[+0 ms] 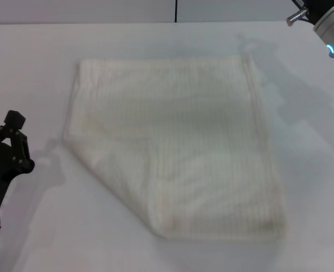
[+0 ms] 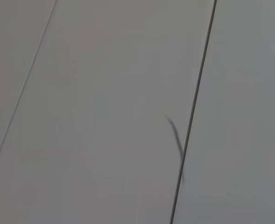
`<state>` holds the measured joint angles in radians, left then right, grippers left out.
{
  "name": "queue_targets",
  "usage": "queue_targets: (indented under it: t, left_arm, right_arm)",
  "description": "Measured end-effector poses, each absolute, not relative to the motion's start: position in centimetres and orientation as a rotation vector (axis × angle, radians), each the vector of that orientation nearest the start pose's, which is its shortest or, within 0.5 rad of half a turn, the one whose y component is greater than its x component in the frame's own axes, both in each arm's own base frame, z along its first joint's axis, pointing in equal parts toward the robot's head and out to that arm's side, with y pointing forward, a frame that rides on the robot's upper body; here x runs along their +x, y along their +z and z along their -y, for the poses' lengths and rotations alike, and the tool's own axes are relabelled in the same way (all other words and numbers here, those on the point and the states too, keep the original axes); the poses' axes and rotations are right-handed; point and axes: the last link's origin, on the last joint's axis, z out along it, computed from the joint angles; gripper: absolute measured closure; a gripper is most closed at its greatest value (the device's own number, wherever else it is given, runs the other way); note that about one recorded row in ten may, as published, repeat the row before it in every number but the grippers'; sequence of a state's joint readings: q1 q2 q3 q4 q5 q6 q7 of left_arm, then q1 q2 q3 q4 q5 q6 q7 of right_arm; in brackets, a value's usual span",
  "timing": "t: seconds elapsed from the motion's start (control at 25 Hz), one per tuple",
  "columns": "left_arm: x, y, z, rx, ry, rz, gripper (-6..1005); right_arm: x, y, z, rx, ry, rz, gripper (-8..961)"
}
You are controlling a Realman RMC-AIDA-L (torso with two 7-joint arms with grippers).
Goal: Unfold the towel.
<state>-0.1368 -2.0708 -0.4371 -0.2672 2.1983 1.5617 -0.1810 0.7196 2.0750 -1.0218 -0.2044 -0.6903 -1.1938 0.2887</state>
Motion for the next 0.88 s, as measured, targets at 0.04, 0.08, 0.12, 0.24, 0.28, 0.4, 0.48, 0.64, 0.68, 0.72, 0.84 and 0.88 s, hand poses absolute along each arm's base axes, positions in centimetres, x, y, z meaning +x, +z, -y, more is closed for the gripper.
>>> queue_targets:
  t: [0.04,0.08,0.12,0.24,0.28,0.4,0.48,0.64,0.68,0.72,0.84,0.88]
  left_arm:
    - [-32.2,-3.6,-21.0,-1.681,-0.954,0.489,993]
    - [-32.2,-3.6,-21.0,-1.691,-0.957,0.486,984]
    - [-32.1,-3.7,-21.0,-1.695,-0.958,0.485,976]
    - [-32.1,-3.7,-21.1,-1.688,-0.961,0.493,952]
    - [-32.1,-3.7,-21.1,-1.682,-0.965,0.501,943]
    - [-32.2,-3.7,-21.2,-1.671,-0.976,0.528,918]
    - [-32.3,-3.7,-21.3,-1.669,-0.978,0.543,902]
    - [-32.4,-3.6,-21.4,-1.666,-0.977,0.551,731]
    - [-32.4,-3.6,-21.4,-1.665,-0.977,0.552,688]
    - [-32.4,-3.6,-21.5,-1.662,-0.976,0.552,655]
    - [-32.4,-3.5,-21.5,-1.659,-0.975,0.552,555]
    - [-32.4,-3.5,-21.5,-1.659,-0.975,0.552,522]
  right_arm:
    - [21.2,0.9,-41.9,-1.847,0.868,-0.054,954]
    - [21.2,0.9,-41.8,-1.847,0.869,-0.054,954]
    - [21.3,0.9,-41.7,-1.846,0.871,-0.054,954]
    - [21.4,0.9,-41.5,-1.845,0.872,-0.057,953]
    - [21.5,0.9,-41.5,-1.845,0.871,-0.058,953]
    - [21.7,0.9,-41.4,-1.845,0.868,-0.062,953]
    - [21.8,0.8,-41.4,-1.847,0.862,-0.07,953]
    - [22.2,0.7,-41.2,-1.846,0.855,-0.082,952]
    - [22.2,0.7,-41.2,-1.845,0.854,-0.083,952]
    - [22.3,0.7,-41.2,-1.843,0.853,-0.084,952]
    - [22.3,0.8,-41.1,-1.839,0.855,-0.083,919]
    - [22.4,0.8,-41.0,-1.838,0.855,-0.085,885]
